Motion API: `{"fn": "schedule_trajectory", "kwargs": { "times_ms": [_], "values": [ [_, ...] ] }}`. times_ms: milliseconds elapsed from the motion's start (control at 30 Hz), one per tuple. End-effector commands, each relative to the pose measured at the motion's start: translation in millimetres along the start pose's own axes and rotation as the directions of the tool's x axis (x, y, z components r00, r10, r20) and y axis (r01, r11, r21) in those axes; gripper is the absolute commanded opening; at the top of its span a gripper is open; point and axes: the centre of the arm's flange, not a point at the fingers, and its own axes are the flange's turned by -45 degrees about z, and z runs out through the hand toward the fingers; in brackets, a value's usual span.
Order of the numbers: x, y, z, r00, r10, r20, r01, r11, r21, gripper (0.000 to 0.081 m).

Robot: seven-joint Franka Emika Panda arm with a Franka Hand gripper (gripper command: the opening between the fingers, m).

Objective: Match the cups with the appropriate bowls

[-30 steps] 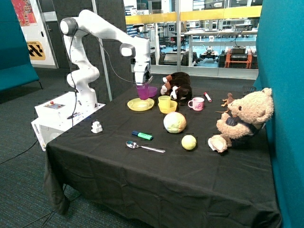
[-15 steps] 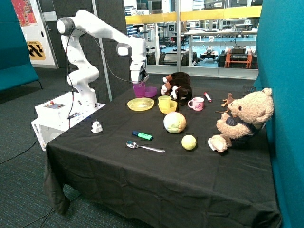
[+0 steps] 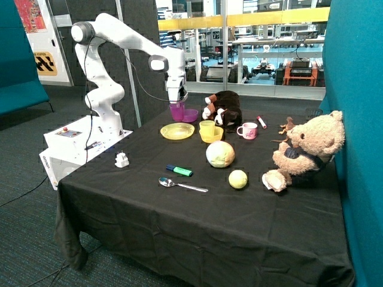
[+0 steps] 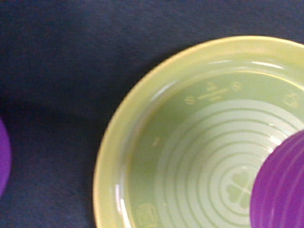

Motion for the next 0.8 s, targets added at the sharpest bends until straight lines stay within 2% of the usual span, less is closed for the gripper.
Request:
{"fn": "schedule_trajectory", "kwargs": {
  "times_ms": [0, 200, 400, 500, 600, 633, 767],
  "values": [
    [13.2, -26.5, 0.6, 0.998, -0.069, 0.0023, 0.069, 0.998, 0.0031, 0.0000],
    [22.6, -39.4, -0.3, 0.995, -0.101, 0.0022, 0.101, 0.995, 0.0032, 0.0000],
    [25.5, -71.3, 2.9, 0.983, -0.181, 0.0019, 0.181, 0.983, 0.0034, 0.0000],
    [24.1, -78.8, 4.2, 0.982, -0.190, 0.0019, 0.190, 0.982, 0.0034, 0.0000],
    [20.6, -89.6, 5.8, 0.975, -0.224, 0.0018, 0.224, 0.975, 0.0035, 0.0000],
    [18.5, -94.6, 6.5, 0.968, -0.251, 0.0017, 0.251, 0.968, 0.0035, 0.0000],
    [13.2, -106.3, 8.1, 0.962, -0.272, 0.0016, 0.272, 0.962, 0.0035, 0.0000]
  ]
}}
